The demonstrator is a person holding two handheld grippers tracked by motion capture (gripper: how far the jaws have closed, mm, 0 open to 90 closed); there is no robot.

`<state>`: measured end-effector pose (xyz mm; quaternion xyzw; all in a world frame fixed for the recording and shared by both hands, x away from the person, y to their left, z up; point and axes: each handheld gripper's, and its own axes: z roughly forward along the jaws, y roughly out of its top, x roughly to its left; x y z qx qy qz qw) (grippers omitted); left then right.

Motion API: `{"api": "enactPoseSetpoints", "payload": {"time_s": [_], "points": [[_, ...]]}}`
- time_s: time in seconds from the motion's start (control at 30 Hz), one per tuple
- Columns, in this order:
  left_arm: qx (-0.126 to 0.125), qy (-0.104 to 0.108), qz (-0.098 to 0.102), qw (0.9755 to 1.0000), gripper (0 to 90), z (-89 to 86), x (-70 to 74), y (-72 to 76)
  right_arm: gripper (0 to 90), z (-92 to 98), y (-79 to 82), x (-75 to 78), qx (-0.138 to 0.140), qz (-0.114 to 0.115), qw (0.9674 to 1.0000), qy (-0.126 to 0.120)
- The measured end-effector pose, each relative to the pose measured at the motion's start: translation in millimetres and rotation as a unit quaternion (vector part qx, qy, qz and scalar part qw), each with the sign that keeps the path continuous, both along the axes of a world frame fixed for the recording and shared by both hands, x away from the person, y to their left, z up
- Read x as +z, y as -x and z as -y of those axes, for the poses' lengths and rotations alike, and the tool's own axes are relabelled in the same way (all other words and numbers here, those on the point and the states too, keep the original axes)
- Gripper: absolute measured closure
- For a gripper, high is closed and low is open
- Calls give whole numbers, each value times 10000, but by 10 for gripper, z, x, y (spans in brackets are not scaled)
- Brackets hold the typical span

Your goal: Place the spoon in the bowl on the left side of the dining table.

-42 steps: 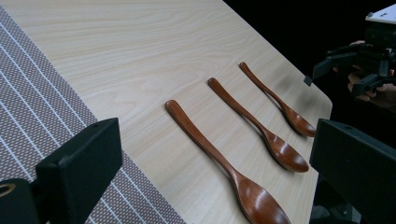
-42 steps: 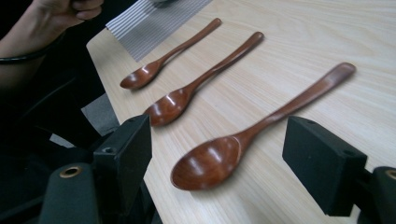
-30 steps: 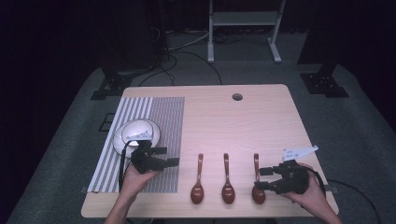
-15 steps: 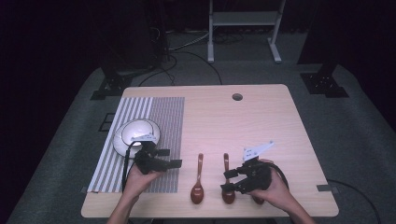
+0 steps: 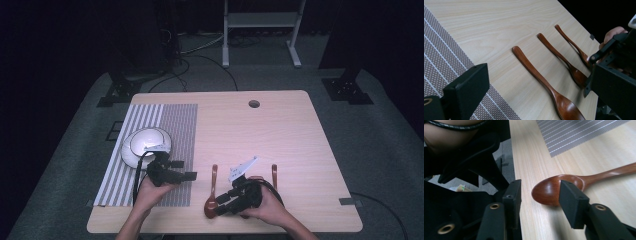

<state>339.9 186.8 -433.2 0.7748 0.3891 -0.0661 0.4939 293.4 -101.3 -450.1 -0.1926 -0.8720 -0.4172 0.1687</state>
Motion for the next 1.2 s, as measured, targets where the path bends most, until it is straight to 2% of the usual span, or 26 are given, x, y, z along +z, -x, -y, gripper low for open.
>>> {"api": "enactPoseSetpoints", "payload": {"time_s": [0.23, 0.43, 0.6, 0.67, 0.7, 0.73, 0.93, 1.03, 1.2], "points": [[16, 1, -29, 10000, 13, -12, -22, -7, 567, -147, -5, -83, 84, -24, 9999, 142], [-35, 37, -110, 9999, 31, 0, -52, -10, 572, -243, 9, -151, 94, 97, 9995, 285], [31, 40, -146, 9999, 31, 25, -72, -19, 595, -266, 56, -210, 37, 398, 9978, 523], [40, 42, -191, 9998, 31, 40, -86, -24, 602, -268, 80, -210, 60, 537, 9972, 524], [40, 42, -191, 9998, 31, 40, -86, -24, 602, -268, 80, -210, 60, 537, 9972, 524], [48, 33, -264, 9996, 31, 77, -119, -34, 613, -278, 107, -203, 70, 717, 9957, 578], [77, -77, -386, 9992, 39, 204, -192, -68, 633, -291, 175, -191, 149, 1129, 9913, 668], [117, -174, -463, 9987, 39, 291, -222, -100, 646, -294, 189, -188, 177, 1237, 9898, 690], [328, -354, -586, 9971, 55, 428, -250, -163, 656, -295, 205, -186, 232, 1383, 9876, 712]]}}
